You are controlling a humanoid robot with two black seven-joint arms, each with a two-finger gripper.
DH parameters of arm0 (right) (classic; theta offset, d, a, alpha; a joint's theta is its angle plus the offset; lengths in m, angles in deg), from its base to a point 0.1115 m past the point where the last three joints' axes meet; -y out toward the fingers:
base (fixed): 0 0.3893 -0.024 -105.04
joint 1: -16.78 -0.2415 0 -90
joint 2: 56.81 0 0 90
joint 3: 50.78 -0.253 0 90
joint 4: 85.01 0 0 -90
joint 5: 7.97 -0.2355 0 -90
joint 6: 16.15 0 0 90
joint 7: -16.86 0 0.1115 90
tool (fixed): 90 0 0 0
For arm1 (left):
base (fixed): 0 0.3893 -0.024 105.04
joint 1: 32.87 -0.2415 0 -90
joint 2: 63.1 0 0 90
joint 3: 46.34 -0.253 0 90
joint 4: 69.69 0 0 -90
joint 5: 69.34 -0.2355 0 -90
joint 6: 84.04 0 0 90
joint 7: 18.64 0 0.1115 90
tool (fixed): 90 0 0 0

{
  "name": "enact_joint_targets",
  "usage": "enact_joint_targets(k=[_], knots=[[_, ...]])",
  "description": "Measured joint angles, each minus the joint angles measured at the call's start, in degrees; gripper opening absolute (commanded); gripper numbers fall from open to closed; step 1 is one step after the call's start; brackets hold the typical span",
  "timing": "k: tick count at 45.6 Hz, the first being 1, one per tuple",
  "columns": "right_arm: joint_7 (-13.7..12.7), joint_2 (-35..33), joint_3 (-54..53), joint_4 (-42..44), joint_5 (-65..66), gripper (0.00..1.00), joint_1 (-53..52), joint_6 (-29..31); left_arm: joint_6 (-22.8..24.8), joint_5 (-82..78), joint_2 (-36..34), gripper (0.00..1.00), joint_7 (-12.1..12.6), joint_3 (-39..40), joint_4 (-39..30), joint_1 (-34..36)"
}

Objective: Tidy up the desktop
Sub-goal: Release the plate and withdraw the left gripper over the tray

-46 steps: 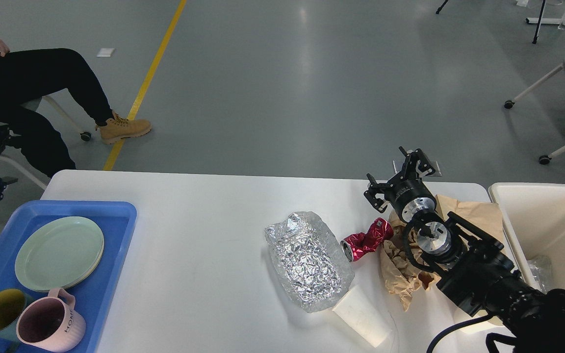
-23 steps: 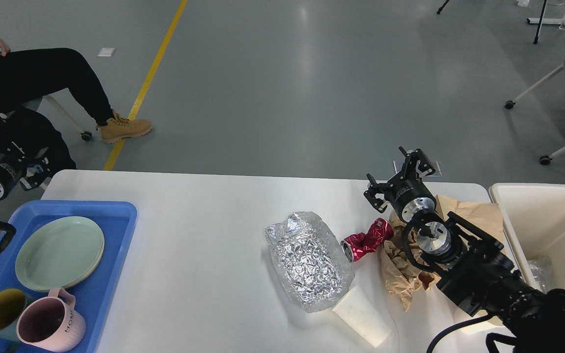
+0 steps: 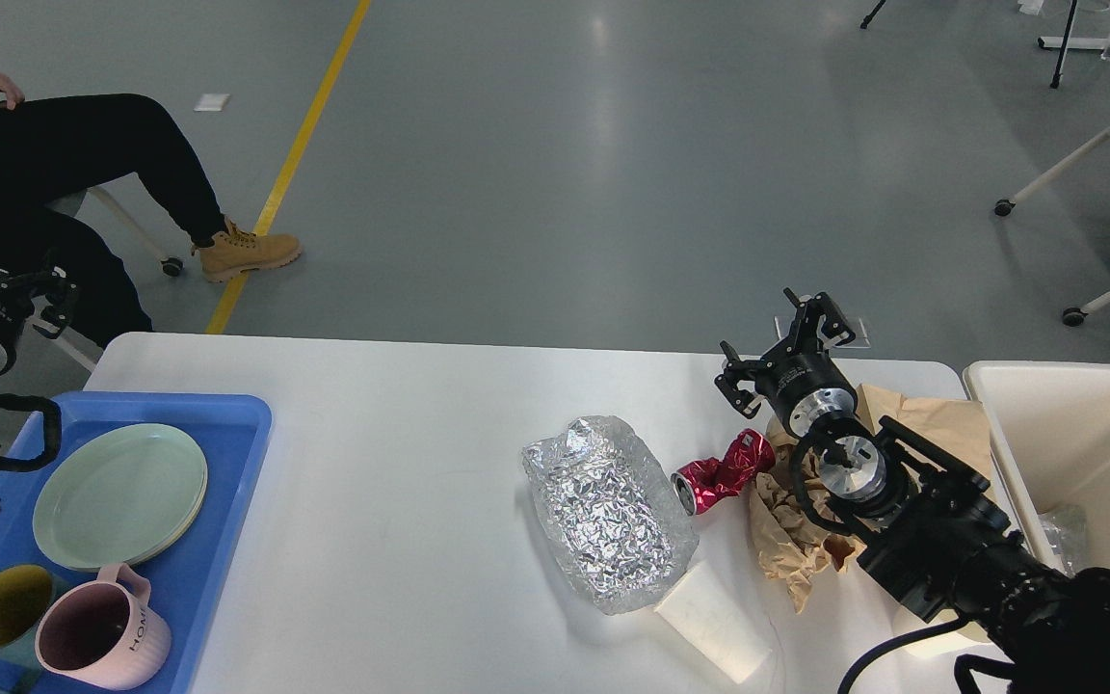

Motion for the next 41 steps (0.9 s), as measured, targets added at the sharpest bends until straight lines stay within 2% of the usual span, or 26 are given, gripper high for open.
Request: enact_joint_targets(k=[41], knots=[[0.0, 0.0, 0.0, 0.0, 0.0, 1.0, 0.0, 0.0, 0.63, -0.64, 1.18, 0.97, 0.18, -0.73, -0.05, 1.58]])
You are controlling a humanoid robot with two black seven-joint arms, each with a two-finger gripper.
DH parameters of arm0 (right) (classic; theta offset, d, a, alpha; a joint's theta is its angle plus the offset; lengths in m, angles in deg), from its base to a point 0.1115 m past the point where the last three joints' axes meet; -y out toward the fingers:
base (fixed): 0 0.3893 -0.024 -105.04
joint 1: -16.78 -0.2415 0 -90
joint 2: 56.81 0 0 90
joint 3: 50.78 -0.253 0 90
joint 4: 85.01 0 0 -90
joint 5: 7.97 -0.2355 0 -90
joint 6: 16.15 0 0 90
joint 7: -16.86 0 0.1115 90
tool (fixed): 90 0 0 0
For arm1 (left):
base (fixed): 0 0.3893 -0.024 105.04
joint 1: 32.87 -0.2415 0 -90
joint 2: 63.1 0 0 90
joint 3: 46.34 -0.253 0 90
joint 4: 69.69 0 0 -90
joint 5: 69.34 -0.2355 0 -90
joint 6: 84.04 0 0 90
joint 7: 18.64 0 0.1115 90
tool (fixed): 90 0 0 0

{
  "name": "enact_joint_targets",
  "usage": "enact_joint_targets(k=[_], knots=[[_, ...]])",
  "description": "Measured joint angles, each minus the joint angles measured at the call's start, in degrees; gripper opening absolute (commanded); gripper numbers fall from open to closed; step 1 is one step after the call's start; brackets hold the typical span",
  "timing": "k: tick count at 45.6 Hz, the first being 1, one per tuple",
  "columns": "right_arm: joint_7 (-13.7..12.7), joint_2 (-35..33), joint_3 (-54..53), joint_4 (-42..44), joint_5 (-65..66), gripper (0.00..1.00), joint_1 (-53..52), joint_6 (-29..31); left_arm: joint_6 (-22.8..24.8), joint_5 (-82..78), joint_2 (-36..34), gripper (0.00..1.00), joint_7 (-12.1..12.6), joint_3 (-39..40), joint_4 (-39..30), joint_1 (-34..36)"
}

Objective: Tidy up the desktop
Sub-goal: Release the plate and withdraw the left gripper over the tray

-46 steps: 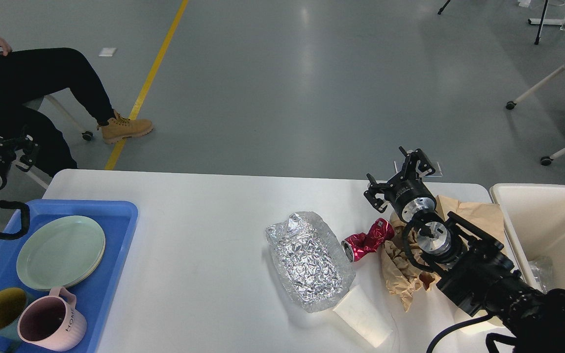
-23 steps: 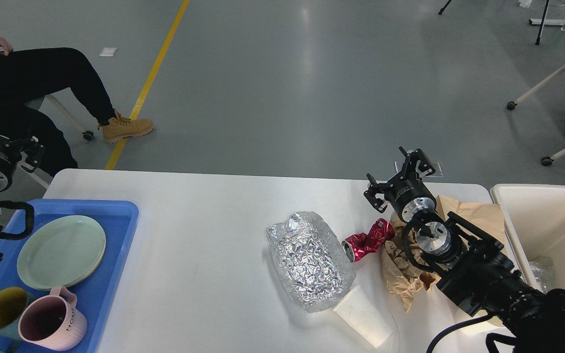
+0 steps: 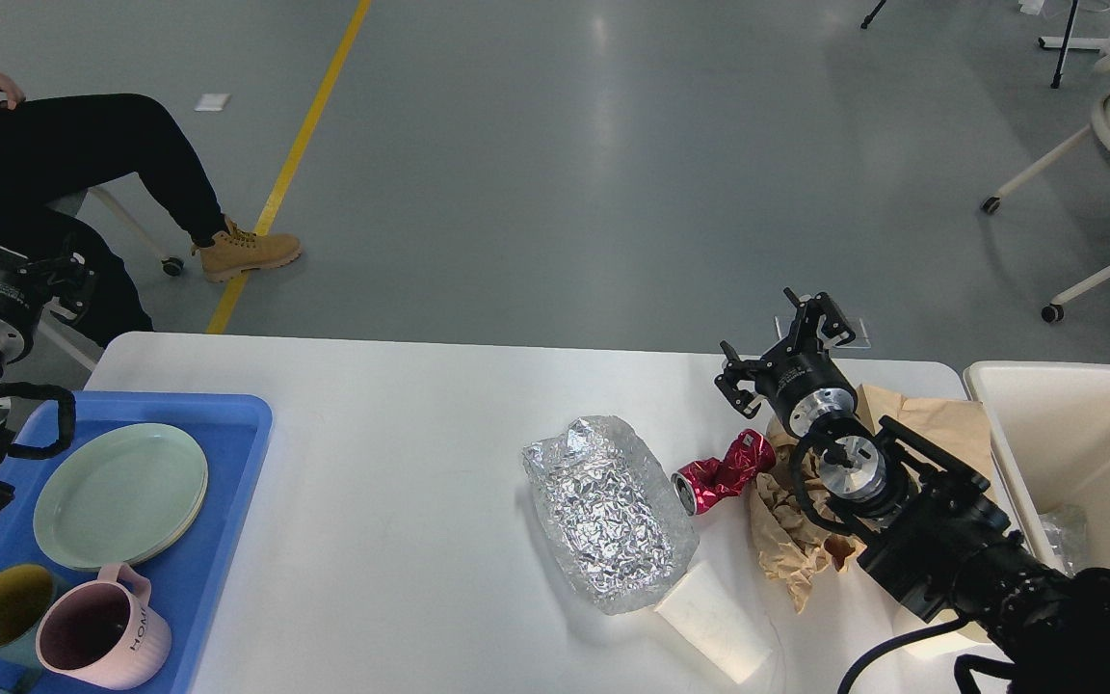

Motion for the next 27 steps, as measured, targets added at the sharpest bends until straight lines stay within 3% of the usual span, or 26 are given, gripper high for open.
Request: enact_joint_targets(k=[17, 27], knots=[[0.0, 0.0, 0.0, 0.0, 0.0, 1.0, 0.0, 0.0, 1.65, 0.03, 8.94, 0.97, -1.05, 0.14, -0.02, -0.72], [0.0, 0.0, 0.0, 0.0, 0.0, 1.0, 0.0, 0.0, 3.26, 0.06, 13.0, 0.97, -4.55, 0.06, 0.01, -1.65]])
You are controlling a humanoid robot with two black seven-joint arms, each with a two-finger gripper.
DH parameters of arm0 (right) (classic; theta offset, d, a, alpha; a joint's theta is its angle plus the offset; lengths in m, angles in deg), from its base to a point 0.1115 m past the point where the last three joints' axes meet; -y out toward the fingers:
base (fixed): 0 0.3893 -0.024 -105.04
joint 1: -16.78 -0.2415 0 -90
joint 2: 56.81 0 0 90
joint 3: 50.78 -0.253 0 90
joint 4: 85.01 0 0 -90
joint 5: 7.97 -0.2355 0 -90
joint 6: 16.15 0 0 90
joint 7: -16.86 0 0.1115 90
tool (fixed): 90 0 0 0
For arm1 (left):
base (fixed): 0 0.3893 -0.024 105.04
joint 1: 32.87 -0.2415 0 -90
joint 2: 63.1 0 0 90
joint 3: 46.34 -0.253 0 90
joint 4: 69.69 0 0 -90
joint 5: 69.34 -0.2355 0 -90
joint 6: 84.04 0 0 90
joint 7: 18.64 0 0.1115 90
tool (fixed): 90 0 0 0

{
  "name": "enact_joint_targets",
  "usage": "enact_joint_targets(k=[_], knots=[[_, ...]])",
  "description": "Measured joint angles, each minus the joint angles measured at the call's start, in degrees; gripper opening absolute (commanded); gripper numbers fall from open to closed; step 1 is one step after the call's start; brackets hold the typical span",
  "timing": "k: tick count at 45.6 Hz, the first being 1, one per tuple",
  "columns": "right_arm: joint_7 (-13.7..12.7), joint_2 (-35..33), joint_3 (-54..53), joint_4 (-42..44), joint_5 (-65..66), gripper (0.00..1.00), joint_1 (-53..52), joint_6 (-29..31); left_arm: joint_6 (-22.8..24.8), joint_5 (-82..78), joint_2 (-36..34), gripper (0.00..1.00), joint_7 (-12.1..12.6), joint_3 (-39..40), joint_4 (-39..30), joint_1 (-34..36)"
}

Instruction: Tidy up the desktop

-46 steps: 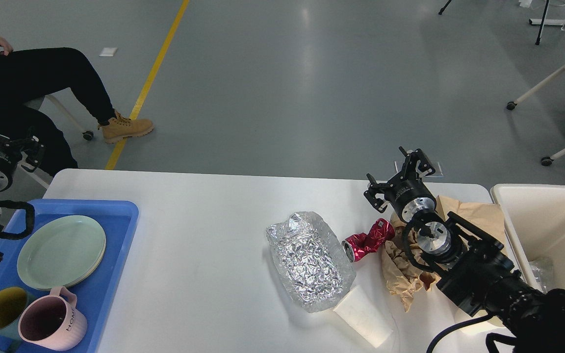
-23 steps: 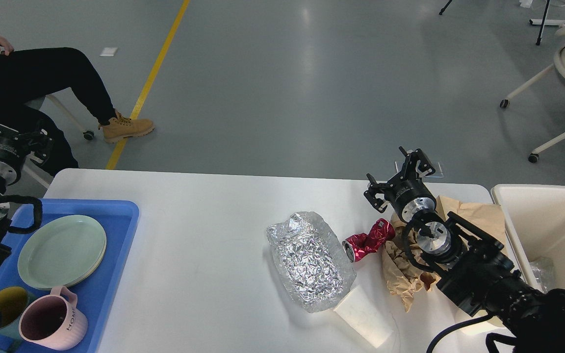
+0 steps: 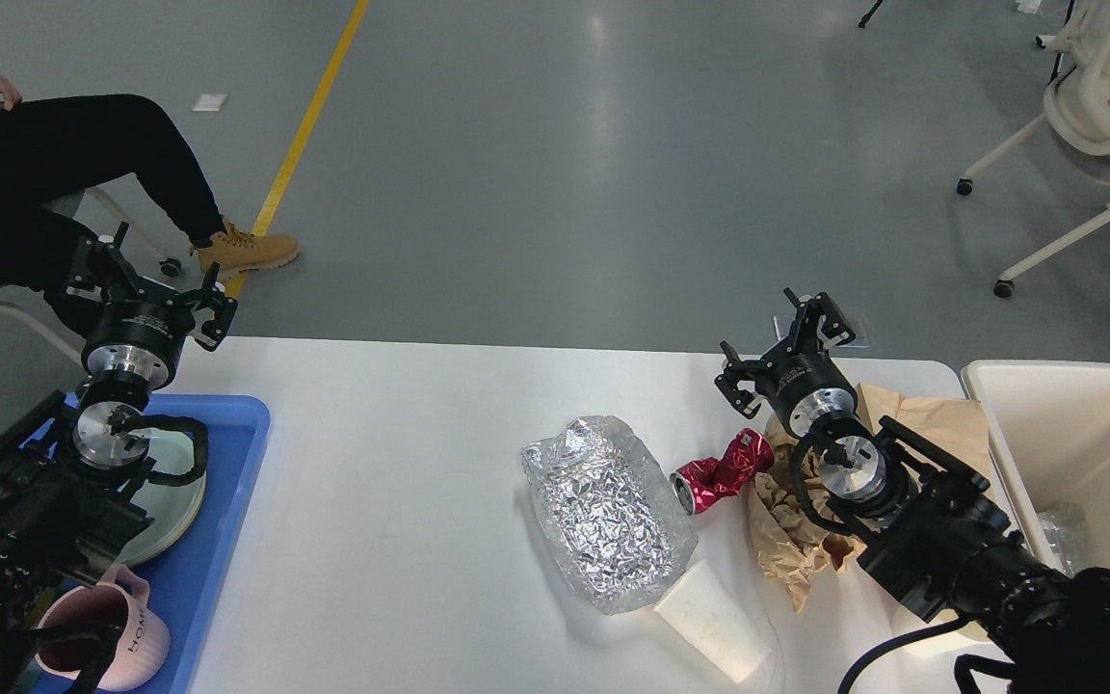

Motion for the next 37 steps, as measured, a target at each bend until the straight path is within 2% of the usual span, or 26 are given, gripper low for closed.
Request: enact_joint_targets(k=[5, 9, 15, 25, 37], knots=[[0.0, 0.0, 0.0, 0.0, 0.0, 1.0, 0.0, 0.0, 0.22, 0.0, 1.84, 0.97, -2.05, 0.0, 0.01, -0.28], [0.0, 0.0, 0.0, 0.0, 0.0, 1.0, 0.0, 0.0, 0.22, -0.01, 2.58, 0.97, -2.79, 0.02, 0.06, -1.12], [0.0, 0.0, 0.0, 0.0, 0.0, 1.0, 0.0, 0.0, 1.36, 0.02, 2.9, 0.97, -3.24, 0.02, 0.05, -3.16], [0.0, 0.0, 0.0, 0.0, 0.0, 1.0, 0.0, 0.0, 7.14, 0.16, 2.9, 0.97, -3.45, 0.64, -0.02, -5.38], [0.0, 0.0, 0.0, 0.0, 0.0, 1.0, 0.0, 0.0, 7.98, 0.24, 2.73, 0.97, -3.49, 1.01, -0.02, -5.93]])
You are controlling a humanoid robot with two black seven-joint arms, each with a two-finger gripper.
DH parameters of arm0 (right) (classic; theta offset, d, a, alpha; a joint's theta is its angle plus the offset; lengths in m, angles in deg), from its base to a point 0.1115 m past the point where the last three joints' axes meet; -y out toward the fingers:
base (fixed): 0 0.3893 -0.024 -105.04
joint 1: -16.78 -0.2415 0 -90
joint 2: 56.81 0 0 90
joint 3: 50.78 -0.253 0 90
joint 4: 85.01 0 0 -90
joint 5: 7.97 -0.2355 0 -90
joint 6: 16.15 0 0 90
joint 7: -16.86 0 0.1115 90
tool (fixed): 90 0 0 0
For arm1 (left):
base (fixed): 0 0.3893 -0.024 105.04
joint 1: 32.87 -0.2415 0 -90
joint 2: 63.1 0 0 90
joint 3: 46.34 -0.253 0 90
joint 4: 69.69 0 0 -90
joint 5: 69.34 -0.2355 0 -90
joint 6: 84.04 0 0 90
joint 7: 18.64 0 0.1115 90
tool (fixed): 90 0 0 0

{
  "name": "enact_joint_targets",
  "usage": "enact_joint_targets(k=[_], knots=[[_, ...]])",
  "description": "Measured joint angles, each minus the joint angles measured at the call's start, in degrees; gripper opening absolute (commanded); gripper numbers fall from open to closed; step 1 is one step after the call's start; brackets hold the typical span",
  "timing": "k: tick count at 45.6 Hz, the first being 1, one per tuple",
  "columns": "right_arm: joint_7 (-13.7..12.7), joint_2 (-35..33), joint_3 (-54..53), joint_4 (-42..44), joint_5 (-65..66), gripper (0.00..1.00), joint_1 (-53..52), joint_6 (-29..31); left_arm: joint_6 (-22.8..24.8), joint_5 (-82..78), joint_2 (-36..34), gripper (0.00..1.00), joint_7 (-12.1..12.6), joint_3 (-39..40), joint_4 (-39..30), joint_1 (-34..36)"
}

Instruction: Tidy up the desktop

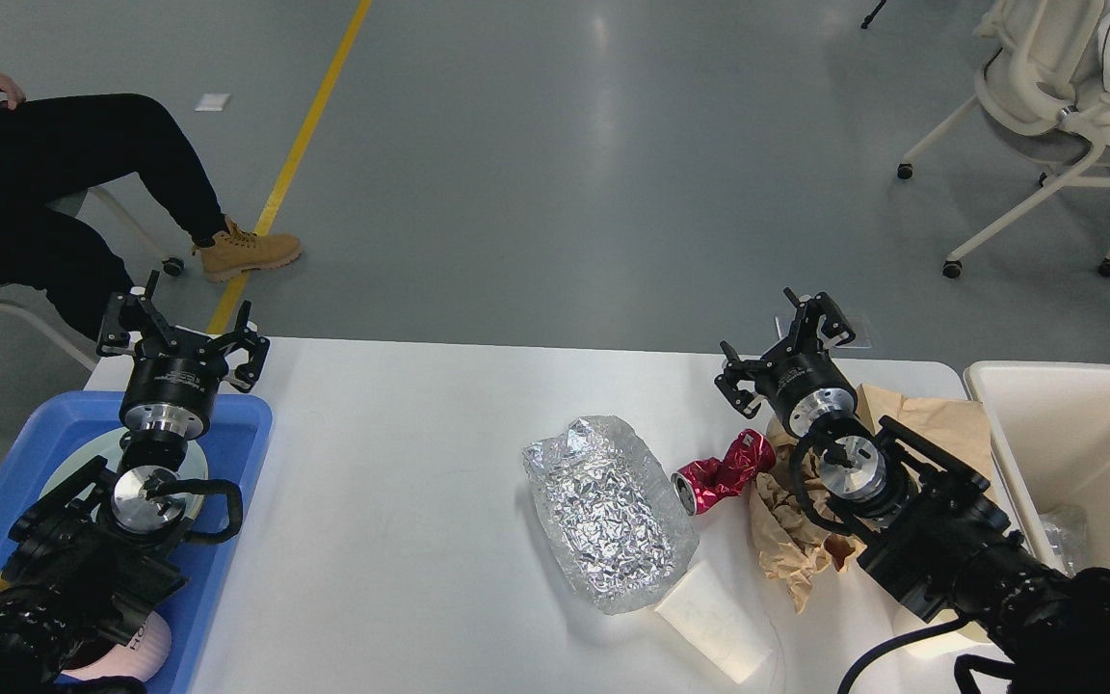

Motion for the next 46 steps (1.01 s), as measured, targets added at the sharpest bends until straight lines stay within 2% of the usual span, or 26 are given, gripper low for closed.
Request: enact_joint_targets(k=[34, 40, 46], knots=[[0.0, 0.0, 0.0, 0.0, 0.0, 1.0, 0.0, 0.0, 0.02, 0.0, 0.0, 0.97, 0.0, 0.03, 0.03, -0.01], [-0.69, 0.0, 0.07, -0.21, 0.0, 1.0, -0.2, 0.0, 0.02, 0.0, 0.01, 0.97, 0.0, 0.03, 0.03, -0.01], [-0.9, -2.21, 0.11, -0.27, -0.02, 1.0, -0.93, 0.0, 0.02, 0.0, 0.02, 0.97, 0.01, 0.03, 0.03, -0.01]])
